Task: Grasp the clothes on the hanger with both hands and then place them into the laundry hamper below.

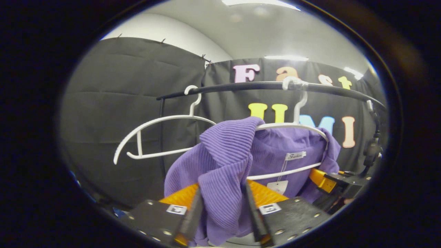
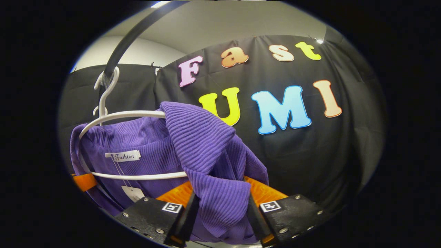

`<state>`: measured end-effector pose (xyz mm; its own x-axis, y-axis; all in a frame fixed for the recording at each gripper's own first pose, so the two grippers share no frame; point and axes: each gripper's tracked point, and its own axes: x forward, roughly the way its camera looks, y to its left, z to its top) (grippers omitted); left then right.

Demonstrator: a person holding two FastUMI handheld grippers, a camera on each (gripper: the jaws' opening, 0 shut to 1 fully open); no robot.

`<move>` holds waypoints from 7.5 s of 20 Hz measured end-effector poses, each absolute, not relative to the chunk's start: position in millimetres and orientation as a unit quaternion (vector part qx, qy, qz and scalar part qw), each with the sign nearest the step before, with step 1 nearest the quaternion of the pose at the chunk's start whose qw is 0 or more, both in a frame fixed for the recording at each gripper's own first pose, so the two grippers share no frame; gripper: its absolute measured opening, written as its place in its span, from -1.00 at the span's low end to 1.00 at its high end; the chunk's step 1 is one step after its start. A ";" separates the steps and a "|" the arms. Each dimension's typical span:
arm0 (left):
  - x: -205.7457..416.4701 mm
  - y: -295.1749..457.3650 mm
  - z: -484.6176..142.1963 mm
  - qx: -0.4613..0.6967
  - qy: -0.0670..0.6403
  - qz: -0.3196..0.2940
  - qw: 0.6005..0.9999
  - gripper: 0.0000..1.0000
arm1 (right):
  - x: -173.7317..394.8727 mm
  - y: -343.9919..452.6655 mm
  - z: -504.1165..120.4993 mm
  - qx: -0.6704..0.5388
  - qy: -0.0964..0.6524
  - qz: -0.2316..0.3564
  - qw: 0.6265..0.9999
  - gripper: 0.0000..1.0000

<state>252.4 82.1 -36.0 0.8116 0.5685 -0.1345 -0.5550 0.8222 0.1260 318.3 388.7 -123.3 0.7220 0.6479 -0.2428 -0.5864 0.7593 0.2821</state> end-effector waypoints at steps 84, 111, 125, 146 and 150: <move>212.3 119.9 -40.8 -0.116 0.049 0.163 0.979 -0.91 | 296.9 292.2 -37.1 0.076 0.054 0.271 0.958 -0.96; 284.2 -28.7 -114.8 -0.109 0.106 0.119 0.981 -0.99 | 353.0 189.7 -107.4 0.041 0.098 0.237 0.966 -0.96; 174.4 -9.1 -161.5 -0.076 0.178 0.044 0.980 -0.99 | 225.2 160.5 -166.5 0.030 0.225 0.197 0.954 -0.96; 33.3 71.3 -249.4 -0.114 0.281 -0.040 0.952 -0.98 | -7.2 206.2 -231.0 0.053 0.354 0.142 0.923 -0.96; 24.5 78.5 -288.3 -0.123 0.317 -0.012 0.941 -0.98 | -15.3 217.5 -272.5 0.057 0.392 0.163 0.904 -0.96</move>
